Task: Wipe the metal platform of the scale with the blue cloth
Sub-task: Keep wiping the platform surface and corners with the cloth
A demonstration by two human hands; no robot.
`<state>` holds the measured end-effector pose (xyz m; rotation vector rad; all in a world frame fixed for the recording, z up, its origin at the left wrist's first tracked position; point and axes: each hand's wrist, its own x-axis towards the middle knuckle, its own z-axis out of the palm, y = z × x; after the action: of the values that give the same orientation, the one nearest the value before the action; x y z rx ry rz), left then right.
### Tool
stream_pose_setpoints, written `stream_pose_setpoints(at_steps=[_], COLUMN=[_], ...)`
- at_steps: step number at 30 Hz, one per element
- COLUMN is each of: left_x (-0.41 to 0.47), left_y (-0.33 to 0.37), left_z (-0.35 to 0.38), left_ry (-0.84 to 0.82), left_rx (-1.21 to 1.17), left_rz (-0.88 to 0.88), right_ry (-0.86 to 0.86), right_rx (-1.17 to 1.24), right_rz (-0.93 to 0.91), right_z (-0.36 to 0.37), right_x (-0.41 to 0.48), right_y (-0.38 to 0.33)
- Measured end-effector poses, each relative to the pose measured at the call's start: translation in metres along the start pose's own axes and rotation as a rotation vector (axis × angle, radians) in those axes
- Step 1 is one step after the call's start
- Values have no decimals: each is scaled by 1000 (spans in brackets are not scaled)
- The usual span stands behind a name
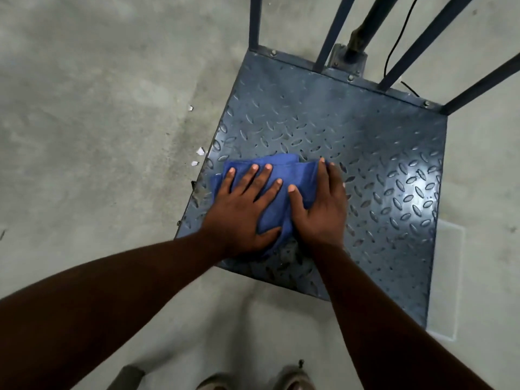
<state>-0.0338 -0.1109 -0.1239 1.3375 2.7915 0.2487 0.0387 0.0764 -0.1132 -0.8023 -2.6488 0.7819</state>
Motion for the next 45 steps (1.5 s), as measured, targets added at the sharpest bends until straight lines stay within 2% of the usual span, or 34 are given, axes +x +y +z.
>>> stream_pose_setpoints(at_steps=[2, 4, 7, 9, 10, 15, 18, 22, 26, 31, 33, 35, 37, 40, 42, 43, 45], left_x=[-1, -2, -2, 0, 0, -2, -13, -35, -38, -38, -37, -36, -35, -35, -36, -36, -36], left_y=[0, -2, -4, -8, -8, -1, -14, -28, -29, -27, -26, -26, -27, -26, -26, -25, -25], left_z=[3, 5, 6, 8, 9, 5, 3, 1, -3, -4, -4, -6, -6, -7, -7, -8, -10], left_ry=[12, 21, 62, 128, 148, 189, 207, 144, 85, 69, 67, 64, 70, 85, 91, 90, 78], left_rx=[-24, -67, -98, -79, -88, -236, -153, -72, -65, -98, -100, -89, -87, -85, -88, -92, -100], left_rz=[-5, -8, -19, -17, -15, -129, -245, -278, -340, -360, -365, -366, -361, -354, -354, -356, -365], right_ry=[12, 7, -204, -330, -340, -177, -96, -90, -116, -75, -21, 78, 84, -119, -225, -226, -131], right_rx=[11, 1, 111, 185, 189, 18, -110, -241, -388, -482, -472, -481, -496, -422, -337, -322, -368], right_rz=[57, 29, -120, -149, -150, -252, -230, -285, -190, 61, 203, 240, 91, -261, -404, -416, -297], right_z=[-3, -3, 10, 23, 27, 34, 39, 34, 9, -36, -32, -15, 9, 31, 26, 17, -12], right_x=[5, 13, 11, 2, -3, -17, -9, 9, 32, 35, 28, 16, -2, -23, -21, -16, 6], right_y=[-12, -36, -82, -87, -81, -57, -55, -29, 13, 74, 70, 43, 4, -42, -33, -17, 33])
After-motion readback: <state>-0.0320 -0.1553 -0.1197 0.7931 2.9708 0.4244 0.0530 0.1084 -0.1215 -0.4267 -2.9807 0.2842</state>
